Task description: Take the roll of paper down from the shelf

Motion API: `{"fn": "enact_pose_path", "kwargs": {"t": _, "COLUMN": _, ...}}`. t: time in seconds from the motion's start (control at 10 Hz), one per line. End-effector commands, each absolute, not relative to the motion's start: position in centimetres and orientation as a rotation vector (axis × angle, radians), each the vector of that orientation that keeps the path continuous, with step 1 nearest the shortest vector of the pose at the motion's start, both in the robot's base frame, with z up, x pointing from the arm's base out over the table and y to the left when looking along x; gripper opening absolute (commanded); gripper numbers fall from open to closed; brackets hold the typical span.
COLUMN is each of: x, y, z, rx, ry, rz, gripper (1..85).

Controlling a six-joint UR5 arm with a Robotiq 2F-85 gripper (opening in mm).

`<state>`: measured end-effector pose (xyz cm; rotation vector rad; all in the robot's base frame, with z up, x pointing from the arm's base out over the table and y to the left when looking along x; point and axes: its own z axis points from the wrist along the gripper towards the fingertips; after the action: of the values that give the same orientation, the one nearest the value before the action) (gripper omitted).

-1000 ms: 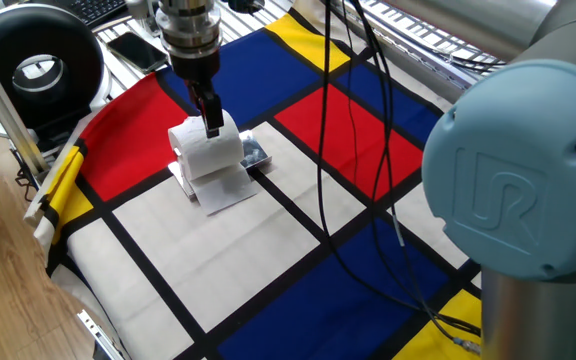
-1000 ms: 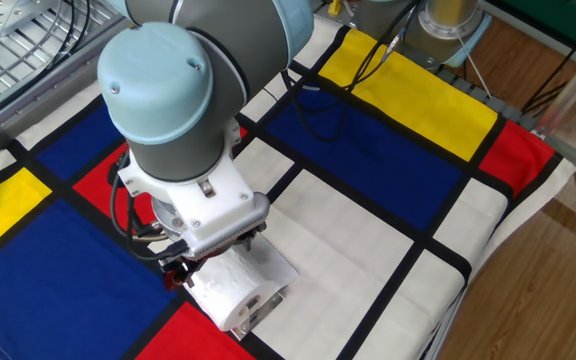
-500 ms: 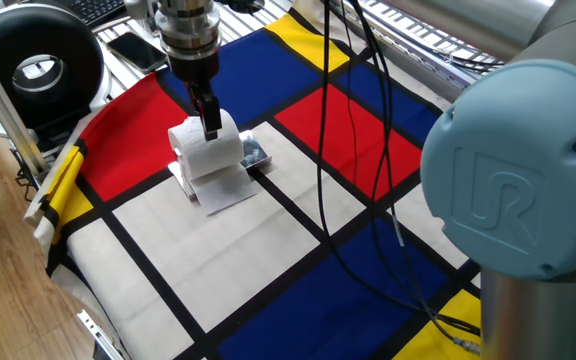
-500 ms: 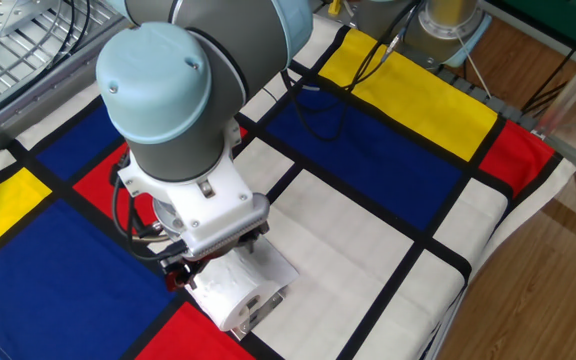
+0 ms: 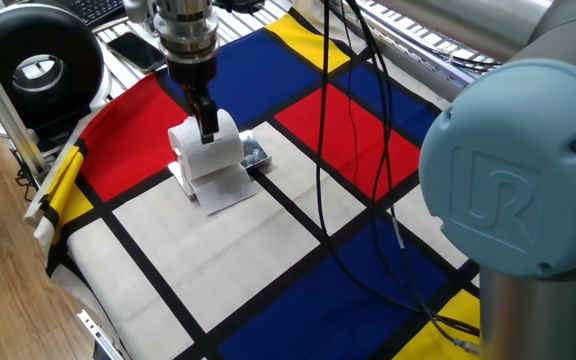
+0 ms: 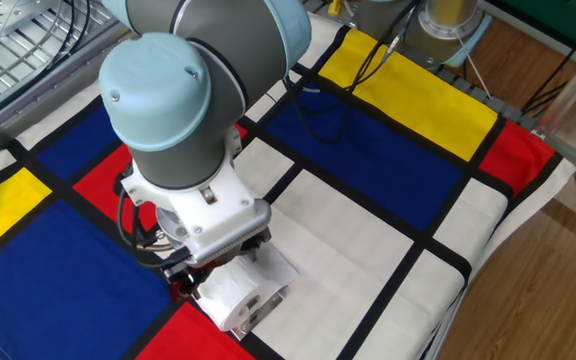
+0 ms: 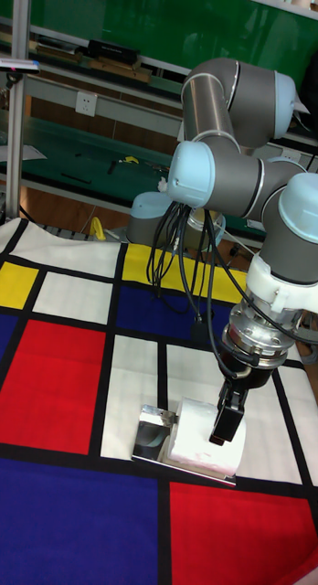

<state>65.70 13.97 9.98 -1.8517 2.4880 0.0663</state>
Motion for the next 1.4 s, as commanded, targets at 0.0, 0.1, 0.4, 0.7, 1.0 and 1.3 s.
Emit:
{"fn": "enact_pose_path", "kwargs": {"t": 0.0, "x": 65.2, "y": 15.4, "z": 10.1, "rx": -1.827, "ry": 2.479, "rz": 0.162, "gripper": 85.0}}
{"fn": "enact_pose_path", "kwargs": {"t": 0.1, "x": 64.9, "y": 16.0, "z": 10.2, "rx": -1.819, "ry": 2.481, "rz": 0.198, "gripper": 85.0}}
{"fn": "enact_pose_path", "kwargs": {"t": 0.4, "x": 65.2, "y": 14.4, "z": 10.0, "rx": -1.857, "ry": 2.489, "rz": 0.113, "gripper": 85.0}}
{"fn": "enact_pose_path", "kwargs": {"t": 0.7, "x": 65.3, "y": 14.0, "z": 9.9, "rx": -1.868, "ry": 2.488, "rz": 0.090, "gripper": 85.0}}
{"fn": "enact_pose_path", "kwargs": {"t": 1.0, "x": 65.5, "y": 14.0, "z": 9.9, "rx": -1.856, "ry": 2.492, "rz": 0.079, "gripper": 85.0}}
{"fn": "enact_pose_path", "kwargs": {"t": 1.3, "x": 65.7, "y": 12.9, "z": 9.0, "rx": -1.868, "ry": 2.473, "rz": 0.056, "gripper": 85.0}}
